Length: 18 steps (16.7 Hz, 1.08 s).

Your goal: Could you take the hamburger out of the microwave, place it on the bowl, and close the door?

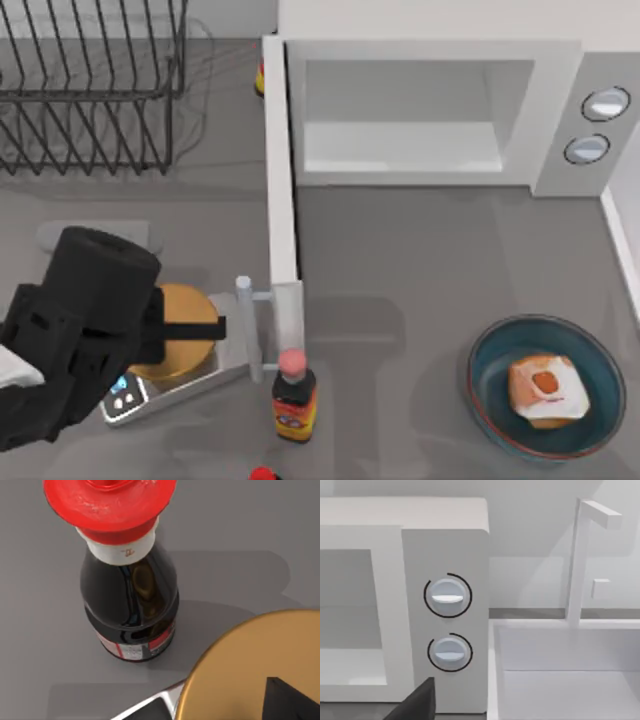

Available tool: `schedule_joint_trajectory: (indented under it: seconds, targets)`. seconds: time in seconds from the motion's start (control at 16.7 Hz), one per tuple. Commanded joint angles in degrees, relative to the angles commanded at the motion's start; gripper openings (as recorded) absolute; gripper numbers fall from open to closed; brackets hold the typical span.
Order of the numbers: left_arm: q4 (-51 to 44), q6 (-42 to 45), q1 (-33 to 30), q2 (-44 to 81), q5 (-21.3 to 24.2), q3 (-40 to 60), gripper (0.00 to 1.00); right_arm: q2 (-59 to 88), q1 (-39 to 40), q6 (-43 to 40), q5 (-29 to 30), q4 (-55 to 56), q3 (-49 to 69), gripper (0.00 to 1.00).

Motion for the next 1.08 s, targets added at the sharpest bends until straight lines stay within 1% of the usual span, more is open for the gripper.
schedule_joint_trajectory:
  seconds: [0.12, 0.42, 0.54, 0.66, 0.84, 1.08]
  targets:
    - [-0.8, -1.3, -2.0, -0.4, -1.7, 1.4, 0.00, 0.0, 0.0, 0.0, 0.0, 0.0, 0.0, 1.00]
    - [-1.9, -7.9, -12.2, 2.7, -10.8, 12.1, 0.00, 0.0, 0.0, 0.0, 0.0, 0.0, 0.0, 1.00]
    - [-2.5, -10.8, -14.8, 6.6, -13.1, 14.8, 0.00, 0.0, 0.0, 0.0, 0.0, 0.0, 0.0, 1.00]
    - [-3.4, -13.4, -16.3, 11.3, -13.2, 15.7, 0.00, 0.0, 0.0, 0.0, 0.0, 0.0, 0.0, 1.00]
    - [-4.8, -16.0, -18.1, 17.0, -11.3, 15.7, 0.00, 0.0, 0.0, 0.0, 0.0, 0.0, 0.0, 1.00]
    - [-5.1, -16.6, -18.5, 18.1, -11.0, 15.4, 0.00, 0.0, 0.0, 0.0, 0.0, 0.0, 0.0, 1.00]
